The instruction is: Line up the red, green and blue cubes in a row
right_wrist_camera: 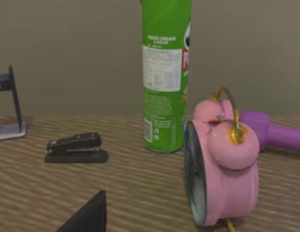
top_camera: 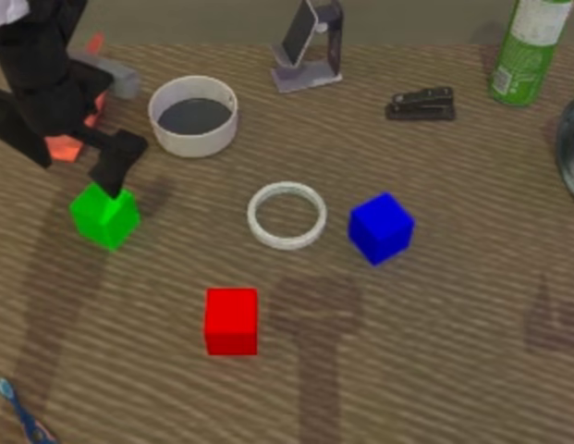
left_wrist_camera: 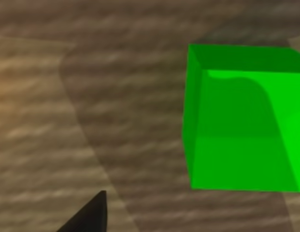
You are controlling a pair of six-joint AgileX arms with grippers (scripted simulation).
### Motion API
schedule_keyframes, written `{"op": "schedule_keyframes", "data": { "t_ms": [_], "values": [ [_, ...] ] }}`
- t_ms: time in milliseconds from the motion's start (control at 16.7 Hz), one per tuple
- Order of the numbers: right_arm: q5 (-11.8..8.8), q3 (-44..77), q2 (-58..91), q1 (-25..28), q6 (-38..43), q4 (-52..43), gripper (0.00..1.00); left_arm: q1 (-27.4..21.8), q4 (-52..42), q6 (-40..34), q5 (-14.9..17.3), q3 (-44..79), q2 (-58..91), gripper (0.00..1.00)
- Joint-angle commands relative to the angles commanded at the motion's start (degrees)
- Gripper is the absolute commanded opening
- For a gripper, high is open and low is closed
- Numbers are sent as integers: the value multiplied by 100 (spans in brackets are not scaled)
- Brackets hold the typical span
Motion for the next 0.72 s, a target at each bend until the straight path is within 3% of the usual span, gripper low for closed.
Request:
{"op": "schedule_keyframes", "data": {
  "t_ms": [180,540,720],
  "values": [
    [-94,-262,-303,-94,-64,239,100,-17,-126,45,7,241,251,100],
    [-94,-262,-303,-94,-64,239,100,10,-111,48,6,241,280,100],
    [-94,-262,-303,-94,-64,239,100,-6,285,61,9,-32,398,100]
  ]
}}
